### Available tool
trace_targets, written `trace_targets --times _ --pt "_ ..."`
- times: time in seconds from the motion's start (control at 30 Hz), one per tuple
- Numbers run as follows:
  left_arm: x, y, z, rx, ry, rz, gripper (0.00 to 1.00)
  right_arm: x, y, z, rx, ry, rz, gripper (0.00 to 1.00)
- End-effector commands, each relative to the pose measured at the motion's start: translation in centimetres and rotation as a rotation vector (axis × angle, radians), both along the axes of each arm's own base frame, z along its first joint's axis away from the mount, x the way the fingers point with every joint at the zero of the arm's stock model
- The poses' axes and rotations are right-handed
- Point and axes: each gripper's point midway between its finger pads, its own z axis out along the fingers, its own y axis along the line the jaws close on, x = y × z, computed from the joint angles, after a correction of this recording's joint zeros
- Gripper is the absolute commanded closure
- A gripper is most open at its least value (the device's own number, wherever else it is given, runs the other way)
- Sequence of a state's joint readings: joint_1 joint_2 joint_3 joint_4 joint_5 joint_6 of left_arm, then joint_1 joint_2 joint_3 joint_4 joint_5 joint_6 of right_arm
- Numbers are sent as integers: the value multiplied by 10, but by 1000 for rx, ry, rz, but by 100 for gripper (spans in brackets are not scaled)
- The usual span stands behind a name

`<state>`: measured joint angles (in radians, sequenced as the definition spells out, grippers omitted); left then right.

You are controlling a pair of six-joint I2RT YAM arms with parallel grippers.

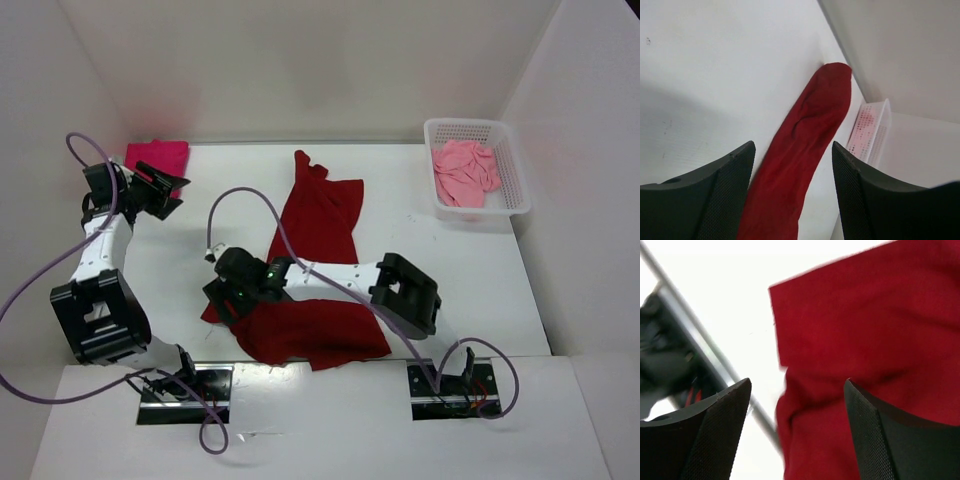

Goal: Fold and stack the t-shirts

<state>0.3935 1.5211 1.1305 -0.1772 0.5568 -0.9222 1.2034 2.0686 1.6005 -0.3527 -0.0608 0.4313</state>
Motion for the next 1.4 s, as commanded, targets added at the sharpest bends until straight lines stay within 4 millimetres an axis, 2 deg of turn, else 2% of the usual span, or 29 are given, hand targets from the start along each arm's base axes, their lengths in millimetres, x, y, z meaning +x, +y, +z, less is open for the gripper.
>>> trace_targets --times 0.0,0.13,0.2,0.23,0.33,0.37,0.4,0.47,0.5,0.53,0.57,0.6,0.63,0.7,0.73,0.77,0.83,0.93,0.97,1.0,1.07,1.1,1.13,1.2,1.23,1.27,1.3,1.33,1.37 --pt "-8 -4 44 15 -130 11 30 25 18 3 -23 -153 -14 20" --pt "-13 -4 67 35 -177 32 30 42 29 -22 -102 -215 -46 18" --pt "-18 -3 77 35 -188 33 30 40 30 -38 -123 -199 -35 18" --pt "-20 0 86 46 -210 41 30 40 30 -38 -123 -199 -35 18" --pt "-24 5 89 41 -215 48 30 26 29 -51 -142 -192 2 18" --pt "-24 5 93 44 -223 48 30 13 34 -51 -142 -200 34 18" --pt "-25 6 94 38 -226 42 30 13 34 -51 -142 -201 34 18" --pt "-27 3 97 29 -237 33 30 1 31 -65 -192 -219 56 18" --pt "-28 2 92 13 -223 38 30 2 28 -66 -206 -225 50 21" --pt "-30 1 99 23 -246 37 30 5 28 -66 -210 -235 41 25" --pt "-32 0 103 27 -255 37 30 5 19 -75 -240 -236 37 32" --pt "-32 0 98 23 -245 37 30 6 18 -75 -244 -243 30 48" --pt "-33 0 94 10 -233 41 30 6 14 -79 -257 -240 18 56" --pt "-35 -4 98 7 -244 27 30 11 7 -85 -292 -260 -1 76" --pt "-37 -4 101 11 -252 27 30 10 4 -91 -309 -248 -8 92" --pt "-37 -5 97 7 -244 27 30 13 5 -82 -298 -264 -21 99" --pt "-42 -6 94 33 -235 13 30 25 5 -62 -260 -263 -60 99" --pt "-43 -6 91 47 -232 5 30 52 8 26 -121 -309 -136 99" --pt "-43 -6 91 58 -235 1 30 58 6 75 -55 -358 -167 99" --pt "-44 -3 89 53 -222 10 30 66 3 106 -21 -390 -177 99" --pt "-44 3 88 59 -220 29 30 64 -3 212 144 -449 -186 99" --pt "-42 5 93 71 -234 36 30 60 -6 249 207 -475 -168 99" --pt "-39 6 92 58 -234 42 30 58 -16 316 336 -508 -178 99" --pt "-35 7 87 29 -223 55 30 40 -28 389 515 -502 -134 99" --pt "-33 8 85 29 -223 55 30 27 -51 457 682 -529 -128 99" --pt "-33 8 85 21 -221 58 30 20 -66 488 770 -537 -121 99" --pt "-32 10 85 25 -219 68 30 1 -89 523 882 -514 -78 99" --pt "-31 10 82 14 -209 72 30 7 -108 538 929 -521 -91 99" --pt "-29 11 79 10 -200 72 30 4 -125 563 1014 -546 -90 99"
